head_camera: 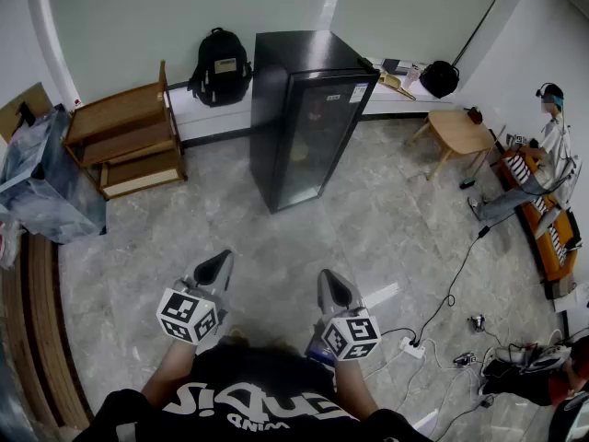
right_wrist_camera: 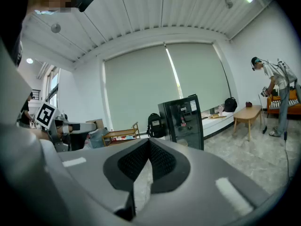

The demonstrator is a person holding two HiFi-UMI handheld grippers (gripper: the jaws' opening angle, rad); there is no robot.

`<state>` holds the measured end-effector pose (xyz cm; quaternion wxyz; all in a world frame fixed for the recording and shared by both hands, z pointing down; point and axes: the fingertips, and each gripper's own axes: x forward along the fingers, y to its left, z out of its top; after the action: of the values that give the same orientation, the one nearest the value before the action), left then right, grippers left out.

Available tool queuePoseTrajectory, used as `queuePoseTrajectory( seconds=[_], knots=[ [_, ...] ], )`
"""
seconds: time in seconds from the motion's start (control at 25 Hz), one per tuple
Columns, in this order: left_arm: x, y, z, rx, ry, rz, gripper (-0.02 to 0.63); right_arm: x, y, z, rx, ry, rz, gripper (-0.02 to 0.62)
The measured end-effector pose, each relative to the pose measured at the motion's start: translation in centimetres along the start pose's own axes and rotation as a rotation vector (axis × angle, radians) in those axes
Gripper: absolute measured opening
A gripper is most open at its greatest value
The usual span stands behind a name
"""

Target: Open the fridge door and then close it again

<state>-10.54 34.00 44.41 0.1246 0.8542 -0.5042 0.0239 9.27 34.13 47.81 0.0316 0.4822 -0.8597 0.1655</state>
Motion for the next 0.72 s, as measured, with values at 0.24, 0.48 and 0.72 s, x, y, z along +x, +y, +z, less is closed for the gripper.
queuePoseTrajectory(
  seconds=[0.24,0.48,0.72],
  knots=[
    [0.2,0.7,0.2,0.014,-0.001,-0.023,-0.002,0.7,0.8,-0.1,-0.005,-0.006,-0.012,-0.003],
    [-0.1,2.0,0.3,0.027,0.007,-0.059,0.000,1.5,2.1,-0.2,0.010,-0.021,-0.048,-0.003],
    [-0.1,4.0,0.0,0.042,0.012,-0.093,-0.002,2.6,3.7,-0.8,0.026,-0.050,-0.089,-0.003]
  ],
)
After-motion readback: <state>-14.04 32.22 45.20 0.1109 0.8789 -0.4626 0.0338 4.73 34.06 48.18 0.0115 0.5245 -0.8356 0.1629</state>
